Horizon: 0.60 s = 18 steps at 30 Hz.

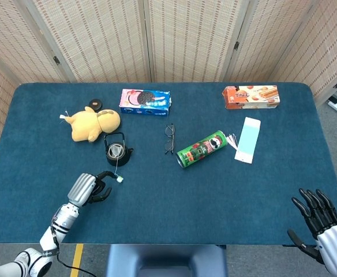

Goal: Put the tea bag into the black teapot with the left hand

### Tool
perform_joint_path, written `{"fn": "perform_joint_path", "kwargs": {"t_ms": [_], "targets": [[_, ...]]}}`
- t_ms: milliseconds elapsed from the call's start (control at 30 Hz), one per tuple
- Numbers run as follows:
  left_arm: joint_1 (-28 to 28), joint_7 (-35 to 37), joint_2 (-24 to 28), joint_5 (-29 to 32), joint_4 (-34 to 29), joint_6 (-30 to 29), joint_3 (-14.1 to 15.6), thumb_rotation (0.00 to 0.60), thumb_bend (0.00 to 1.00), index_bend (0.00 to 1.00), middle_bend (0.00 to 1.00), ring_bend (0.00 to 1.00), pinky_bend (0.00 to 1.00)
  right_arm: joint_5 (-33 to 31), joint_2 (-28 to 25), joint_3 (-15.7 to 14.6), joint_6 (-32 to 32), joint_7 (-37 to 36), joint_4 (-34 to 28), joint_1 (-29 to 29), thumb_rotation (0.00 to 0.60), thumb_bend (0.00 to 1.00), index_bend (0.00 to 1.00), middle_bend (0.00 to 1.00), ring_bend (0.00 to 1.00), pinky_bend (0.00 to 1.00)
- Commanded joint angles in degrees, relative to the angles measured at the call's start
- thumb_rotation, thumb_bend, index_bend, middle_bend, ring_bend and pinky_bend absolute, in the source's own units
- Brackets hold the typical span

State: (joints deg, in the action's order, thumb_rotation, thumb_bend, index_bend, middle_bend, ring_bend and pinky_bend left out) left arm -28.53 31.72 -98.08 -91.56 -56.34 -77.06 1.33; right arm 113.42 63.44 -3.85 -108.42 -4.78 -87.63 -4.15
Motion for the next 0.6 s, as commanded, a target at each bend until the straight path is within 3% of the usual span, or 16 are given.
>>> {"fn": "perform_joint_path", "kwargs": {"t_ms": [33, 200, 300, 400, 533, 600], "targets": [[0.18, 0.86, 0.31, -0.21, -0.19, 0.26, 0.27, 0.6, 0.5, 0.19, 1.0, 1.0, 1.0, -0.02, -0.01, 0.01, 0.01, 0.01, 0.01, 0.01, 0.6, 0.32, 0.0, 0.0, 0.0, 0.0], [0.2, 0.68, 1.85, -0.62, -1.85, 0.55, 0.43, 0.6, 0.5, 0.18, 1.0, 1.0, 1.0, 0.05, 0.04, -0.01, -0.04, 0.1, 0.0, -0.02, 0.6, 0.32, 0.0, 0.0, 0.0, 0.0], [-0.59, -1.09, 4.98, -0.43, -6.04, 2.63, 0.47, 0.6, 0.5, 0.18, 1.0, 1.0, 1.0, 0.01, 0.1, -0.02, 0.26, 0.24, -0.02, 0.08, 0.6, 0.33, 0.0, 0.0, 0.0, 0.0], [-3.0, -4.62, 11.41, 1.98, -15.02, 10.02, 0.31, 0.6, 0.5, 0.15, 1.0, 1.0, 1.0, -0.06, 0.13, -0.05, 0.84, 0.5, -0.19, 0.28, 0.6, 0.32, 0.0, 0.0, 0.0, 0.0], [-7.3, -14.41, 19.61, 10.76, -26.8, 22.05, -2.76, 0.6, 0.5, 0.13, 1.0, 1.0, 1.0, -0.06, 0.13, -0.12, 1.33, 0.83, -0.4, 0.43, 0.6, 0.32, 0.0, 0.0, 0.0, 0.0], [-9.0, -21.31, 21.83, 15.57, -29.81, 25.47, -4.38, 0.6, 0.5, 0.11, 1.0, 1.0, 1.0, -0.04, 0.12, -0.14, 1.34, 0.89, -0.43, 0.43, 0.6, 0.32, 0.0, 0.0, 0.0, 0.0]]}}
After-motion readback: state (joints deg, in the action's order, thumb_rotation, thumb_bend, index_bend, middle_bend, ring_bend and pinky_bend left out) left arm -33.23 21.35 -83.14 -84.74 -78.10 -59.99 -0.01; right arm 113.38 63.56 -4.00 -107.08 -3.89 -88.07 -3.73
